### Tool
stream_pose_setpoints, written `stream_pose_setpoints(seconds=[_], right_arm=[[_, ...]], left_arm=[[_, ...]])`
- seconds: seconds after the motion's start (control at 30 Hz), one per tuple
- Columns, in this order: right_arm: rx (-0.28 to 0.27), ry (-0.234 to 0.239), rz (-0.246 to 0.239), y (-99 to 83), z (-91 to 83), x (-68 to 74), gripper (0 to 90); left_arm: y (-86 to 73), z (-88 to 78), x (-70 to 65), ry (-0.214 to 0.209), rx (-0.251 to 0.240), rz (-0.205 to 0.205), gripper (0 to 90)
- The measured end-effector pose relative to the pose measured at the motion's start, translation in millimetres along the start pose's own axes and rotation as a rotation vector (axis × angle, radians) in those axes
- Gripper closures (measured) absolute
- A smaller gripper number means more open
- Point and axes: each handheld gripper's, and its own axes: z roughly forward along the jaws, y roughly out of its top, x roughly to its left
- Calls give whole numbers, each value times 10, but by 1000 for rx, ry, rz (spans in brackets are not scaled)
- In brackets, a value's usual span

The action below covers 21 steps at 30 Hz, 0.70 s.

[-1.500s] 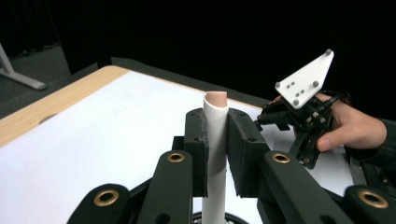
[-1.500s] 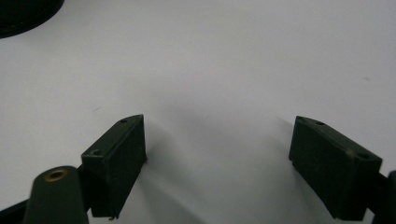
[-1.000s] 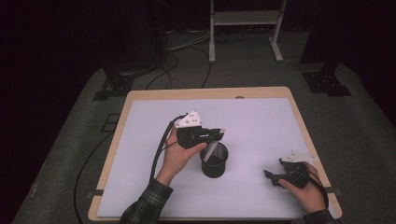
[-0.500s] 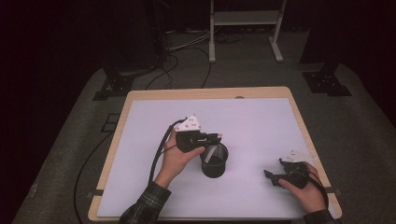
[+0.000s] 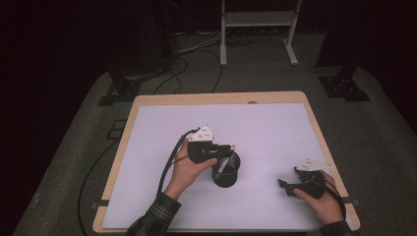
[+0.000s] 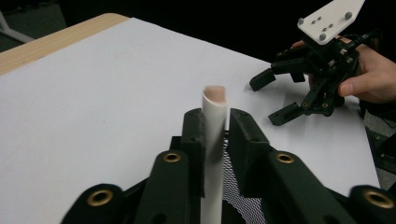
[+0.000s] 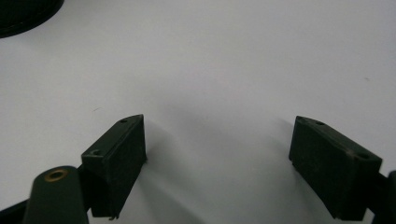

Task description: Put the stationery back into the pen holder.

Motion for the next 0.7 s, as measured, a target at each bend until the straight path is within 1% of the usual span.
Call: stream_pose_setpoints(seconds=[0.07, 0.13, 0.23, 0.3, 0.47, 0.53, 0.57, 0.7], right_arm=[[0, 0, -1, 0, 0, 0, 175], [0, 0, -1, 0, 0, -1, 175], [0, -1, -2, 0, 1, 0, 175], [0, -1, -2, 0, 1, 0, 175], [0, -1, -1, 0, 0, 0, 175], [0, 0, 0, 0, 0, 0, 175], [0, 0, 0, 0, 0, 0, 175], [2, 2, -2, 0, -1, -3, 175]], left_arm=[[-2, -2, 6, 2, 5, -4, 711], [-2, -9, 10, 14, 4, -2, 668], [-1, -23, 21, 15, 7, -1, 625], [1, -35, 20, 24, 9, -7, 573], [7, -100, 30, 42, 7, -12, 412], [-2, -134, 30, 43, -1, -28, 367], [-6, -161, 31, 52, 3, -24, 347], [-43, -244, 31, 64, 32, -24, 254]])
